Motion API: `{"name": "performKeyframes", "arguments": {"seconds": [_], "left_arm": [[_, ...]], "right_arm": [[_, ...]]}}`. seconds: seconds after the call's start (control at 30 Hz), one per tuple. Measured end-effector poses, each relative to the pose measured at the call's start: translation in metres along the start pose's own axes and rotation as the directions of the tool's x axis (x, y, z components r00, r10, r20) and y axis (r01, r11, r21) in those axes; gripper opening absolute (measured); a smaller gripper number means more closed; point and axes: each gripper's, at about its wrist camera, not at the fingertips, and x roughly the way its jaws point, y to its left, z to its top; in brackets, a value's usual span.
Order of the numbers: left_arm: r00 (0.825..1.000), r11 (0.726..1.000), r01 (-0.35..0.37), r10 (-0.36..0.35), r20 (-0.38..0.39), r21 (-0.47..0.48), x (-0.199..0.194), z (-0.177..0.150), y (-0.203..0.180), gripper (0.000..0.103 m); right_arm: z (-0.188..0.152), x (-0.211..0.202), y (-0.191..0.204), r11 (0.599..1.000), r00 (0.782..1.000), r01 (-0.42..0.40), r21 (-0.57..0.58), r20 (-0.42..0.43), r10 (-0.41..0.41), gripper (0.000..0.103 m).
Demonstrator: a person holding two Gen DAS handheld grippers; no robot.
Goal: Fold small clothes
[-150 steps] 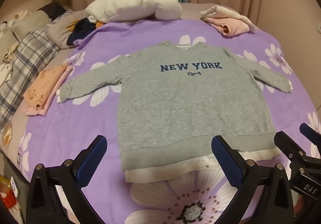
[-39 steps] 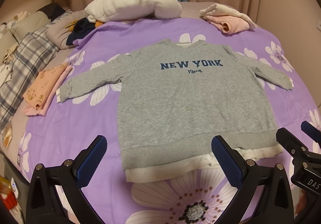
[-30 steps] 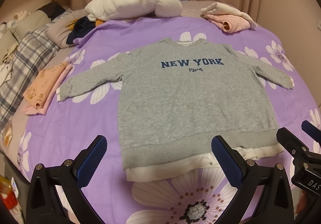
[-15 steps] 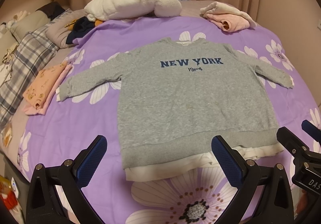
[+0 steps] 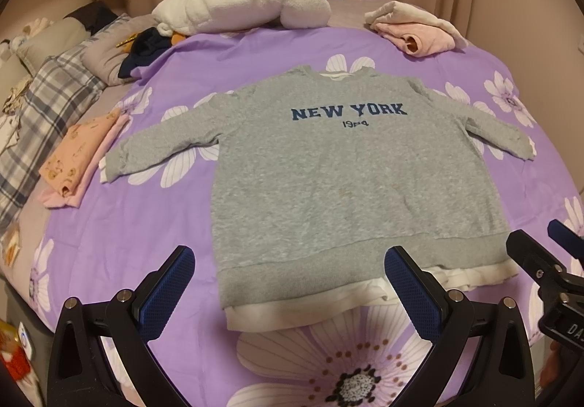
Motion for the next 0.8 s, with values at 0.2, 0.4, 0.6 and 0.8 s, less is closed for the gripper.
{"name": "performKeyframes", "arguments": {"seconds": [0.2, 0.4, 0.6, 0.8], "left_arm": [[0.996, 0.996, 0.087, -0.087, -0.003, -0.024, 0.009, 0.006, -0.001, 0.103], [0.971, 0.969, 0.237, -0.237, 0.006, -0.071, 0.024, 0.019, 0.002, 0.103], [0.909, 0.898, 0.415, -0.417, 0.020, -0.146, 0.049, 0.040, 0.002, 0.103], [0.888, 0.876, 0.446, -0.458, -0.030, -0.183, 0.079, 0.059, -0.006, 0.103]], "right_arm": [[0.003, 0.004, -0.018, 0.981, 0.985, -0.171, 0.088, 0.032, 0.168, 0.103], [0.009, 0.026, -0.061, 0.927, 0.962, -0.272, 0.257, 0.058, 0.266, 0.103], [0.016, 0.069, -0.149, 0.793, 0.944, -0.322, 0.517, 0.116, 0.308, 0.103], [0.030, 0.097, -0.230, 0.712, 0.971, -0.239, 0.661, 0.164, 0.174, 0.103]]}}
